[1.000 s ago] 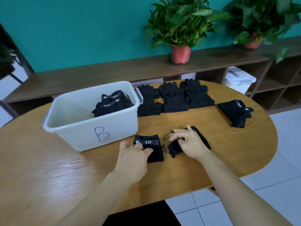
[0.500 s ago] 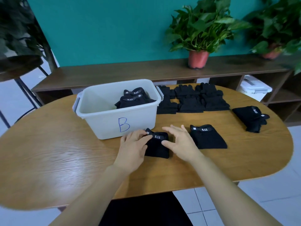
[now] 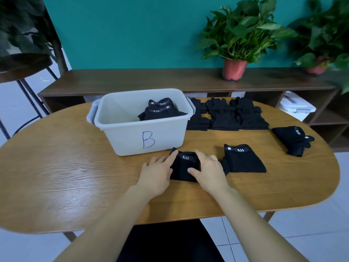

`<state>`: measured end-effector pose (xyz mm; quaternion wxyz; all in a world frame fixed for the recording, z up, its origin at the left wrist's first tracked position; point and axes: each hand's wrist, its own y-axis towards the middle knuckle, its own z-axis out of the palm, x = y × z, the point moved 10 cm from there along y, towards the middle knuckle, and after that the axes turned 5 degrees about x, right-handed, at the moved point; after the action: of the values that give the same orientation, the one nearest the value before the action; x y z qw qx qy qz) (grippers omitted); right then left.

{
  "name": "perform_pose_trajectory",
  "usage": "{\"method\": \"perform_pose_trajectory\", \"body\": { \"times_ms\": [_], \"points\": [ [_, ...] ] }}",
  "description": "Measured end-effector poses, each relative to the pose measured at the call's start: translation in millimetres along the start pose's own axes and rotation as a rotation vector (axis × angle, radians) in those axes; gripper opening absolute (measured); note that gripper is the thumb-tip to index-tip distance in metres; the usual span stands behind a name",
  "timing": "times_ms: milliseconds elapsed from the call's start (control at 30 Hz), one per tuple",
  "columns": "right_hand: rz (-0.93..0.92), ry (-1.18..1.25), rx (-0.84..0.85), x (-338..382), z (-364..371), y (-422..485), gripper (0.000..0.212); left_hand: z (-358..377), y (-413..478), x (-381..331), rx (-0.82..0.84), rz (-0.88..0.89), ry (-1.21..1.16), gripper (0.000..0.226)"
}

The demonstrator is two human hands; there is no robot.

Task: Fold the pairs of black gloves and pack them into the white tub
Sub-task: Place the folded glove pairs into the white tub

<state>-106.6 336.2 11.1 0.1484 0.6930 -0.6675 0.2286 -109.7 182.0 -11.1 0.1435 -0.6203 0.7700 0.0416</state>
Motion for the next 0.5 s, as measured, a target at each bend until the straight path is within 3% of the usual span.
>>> {"method": "perform_pose_trajectory", "body": {
  "times_ms": [300,500],
  "points": [
    [-0.01,0.198,-0.024,1,11,1,0.07,-4,-2,4,-0.048,0.097,-0.48,0.069],
    [0.023,0.328,-0.012,-1,17,3,0.074,-13,-9,10,-0.081,0.086,-0.587,0.065]
  ]
}}
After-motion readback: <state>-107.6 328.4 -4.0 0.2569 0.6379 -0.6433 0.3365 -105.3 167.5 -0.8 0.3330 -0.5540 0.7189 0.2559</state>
